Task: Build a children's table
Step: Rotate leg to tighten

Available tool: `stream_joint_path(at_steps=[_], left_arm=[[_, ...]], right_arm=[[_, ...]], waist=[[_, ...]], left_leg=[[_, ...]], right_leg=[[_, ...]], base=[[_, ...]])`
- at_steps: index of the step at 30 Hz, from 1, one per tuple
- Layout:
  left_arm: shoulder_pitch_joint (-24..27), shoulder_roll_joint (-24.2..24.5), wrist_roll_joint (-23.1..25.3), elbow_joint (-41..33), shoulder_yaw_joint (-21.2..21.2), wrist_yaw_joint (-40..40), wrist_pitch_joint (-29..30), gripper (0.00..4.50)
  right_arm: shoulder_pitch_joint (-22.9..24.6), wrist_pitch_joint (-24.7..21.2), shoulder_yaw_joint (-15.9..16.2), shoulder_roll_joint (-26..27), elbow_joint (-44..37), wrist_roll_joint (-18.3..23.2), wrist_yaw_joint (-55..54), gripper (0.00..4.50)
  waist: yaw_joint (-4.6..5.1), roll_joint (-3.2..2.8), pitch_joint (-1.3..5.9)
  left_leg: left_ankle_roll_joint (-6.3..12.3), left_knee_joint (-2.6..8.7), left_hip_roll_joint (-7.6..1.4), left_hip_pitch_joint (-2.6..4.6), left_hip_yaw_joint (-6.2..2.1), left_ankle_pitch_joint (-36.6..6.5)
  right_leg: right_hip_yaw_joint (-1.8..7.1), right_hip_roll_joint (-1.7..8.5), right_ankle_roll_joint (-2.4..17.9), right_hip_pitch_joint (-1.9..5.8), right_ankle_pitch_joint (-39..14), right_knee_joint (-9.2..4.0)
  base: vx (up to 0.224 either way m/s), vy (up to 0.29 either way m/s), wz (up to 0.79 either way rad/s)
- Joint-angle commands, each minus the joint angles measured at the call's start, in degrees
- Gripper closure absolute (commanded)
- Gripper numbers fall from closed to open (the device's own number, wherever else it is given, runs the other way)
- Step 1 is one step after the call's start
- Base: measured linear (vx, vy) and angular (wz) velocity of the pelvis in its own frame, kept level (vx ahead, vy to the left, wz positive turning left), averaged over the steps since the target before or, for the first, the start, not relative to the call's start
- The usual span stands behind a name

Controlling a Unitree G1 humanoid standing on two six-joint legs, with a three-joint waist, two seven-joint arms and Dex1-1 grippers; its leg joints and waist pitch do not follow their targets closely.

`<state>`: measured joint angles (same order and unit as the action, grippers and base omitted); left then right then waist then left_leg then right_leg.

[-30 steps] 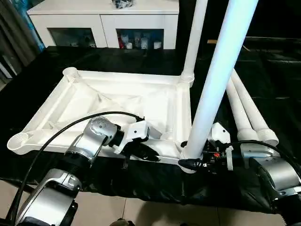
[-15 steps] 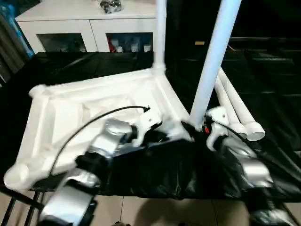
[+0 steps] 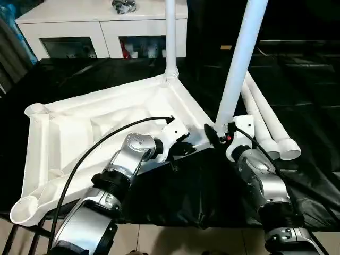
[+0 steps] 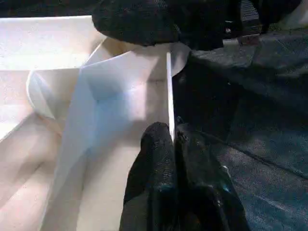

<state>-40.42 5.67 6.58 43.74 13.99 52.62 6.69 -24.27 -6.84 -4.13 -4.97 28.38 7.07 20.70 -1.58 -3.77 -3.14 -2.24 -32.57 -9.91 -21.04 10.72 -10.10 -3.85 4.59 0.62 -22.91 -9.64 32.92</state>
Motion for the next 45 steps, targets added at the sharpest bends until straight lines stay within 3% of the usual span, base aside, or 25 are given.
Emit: stream_joint_path(at_steps=[1,4,9,13,14,18,24,38,42,45], left_arm=[[0.82,-1.04,-1.21,-0.93,3.09,5.52,-5.05,4.50],[1.50,0.63,-2.50,-1.91,3.04,9.80,-6.48,4.50],[2.68,3.86,-4.51,-4.50,3.66,17.89,-6.45,4.50],[3.24,7.03,-5.51,-5.44,4.27,23.97,-6.73,4.50],[3.26,7.60,-5.63,-5.45,4.35,25.14,-7.19,4.50],[3.06,9.22,-5.17,-4.81,4.57,27.77,-8.57,4.50],[3.28,11.03,-5.59,-5.47,5.02,31.50,-8.92,4.50],[3.77,11.96,-6.21,-6.45,5.43,33.62,-8.24,4.50],[3.04,9.82,-5.81,-5.10,4.32,28.14,-5.68,4.50],[2.33,7.79,-5.14,-4.05,3.65,23.26,-4.38,4.50]], right_arm=[[0.04,-1.25,6.01,1.26,-0.99,1.37,7.76,0.52],[1.16,-1.71,7.35,-1.91,-2.81,1.87,13.97,0.52],[3.82,-3.10,9.98,-7.34,-7.30,3.20,23.53,0.52],[7.05,-5.34,12.80,-13.38,-13.31,4.86,34.13,0.52],[7.68,-6.17,13.32,-14.73,-14.54,5.30,36.26,0.52],[8.72,-7.32,14.56,-18.63,-16.58,5.69,41.44,0.52],[8.74,-7.78,16.26,-22.86,-17.39,4.94,46.58,0.67],[8.32,-10.00,17.50,-23.97,-18.60,5.72,48.62,1.73],[8.94,-10.47,15.61,-20.22,-17.32,6.13,42.59,1.74],[8.38,-8.63,14.54,-16.78,-14.43,3.71,35.27,1.74]], waist=[[-0.15,0.57,3.00],[-0.42,0.62,3.38],[-1.14,0.54,3.60],[-1.57,0.86,3.09],[-1.80,0.67,3.18],[-2.09,0.81,2.93],[-2.23,0.97,2.91],[-2.28,1.23,2.82],[-2.20,1.26,2.66],[-1.72,1.25,2.36]], left_leg=[[3.30,4.04,-2.82,0.15,-1.52,-17.45],[4.54,3.61,-2.97,0.30,-1.18,-14.43],[6.96,3.17,-3.26,-0.07,-0.95,-9.96],[6.45,3.40,-3.24,0.01,-0.97,-12.36],[6.51,3.40,-3.36,0.18,-0.96,-12.75],[5.48,3.58,-3.51,0.33,-0.94,-13.74],[5.20,3.53,-3.50,0.28,-1.00,-13.19],[5.63,3.43,-3.45,0.20,-1.02,-11.87],[5.24,3.51,-3.48,0.22,-0.98,-12.28],[3.64,3.78,-3.26,0.35,-1.15,-14.97]], right_leg=[[2.41,4.06,11.25,2.72,-19.05,-4.85],[2.57,4.05,12.76,2.75,-14.23,-4.32],[2.33,3.90,14.92,3.12,-7.02,-3.28],[2.32,3.86,13.82,3.19,-12.80,-3.84],[2.41,3.90,13.44,2.96,-13.70,-3.84],[2.52,3.98,13.27,2.58,-15.42,-4.02],[2.61,4.04,13.30,2.67,-14.80,-3.87],[2.52,4.01,13.46,2.73,-14.27,-3.74],[2.55,4.01,13.34,2.51,-15.21,-3.87],[2.48,4.15,12.16,2.32,-20.55,-4.47]], base=[[0.000,0.000,0.00],[0.000,0.000,0.00],[0.000,0.000,0.00],[0.000,0.000,0.00],[0.000,0.000,0.00],[0.000,0.000,0.00],[0.000,0.000,0.00],[0.000,0.000,0.00],[0.000,0.000,0.00],[0.000,0.000,0.00]])
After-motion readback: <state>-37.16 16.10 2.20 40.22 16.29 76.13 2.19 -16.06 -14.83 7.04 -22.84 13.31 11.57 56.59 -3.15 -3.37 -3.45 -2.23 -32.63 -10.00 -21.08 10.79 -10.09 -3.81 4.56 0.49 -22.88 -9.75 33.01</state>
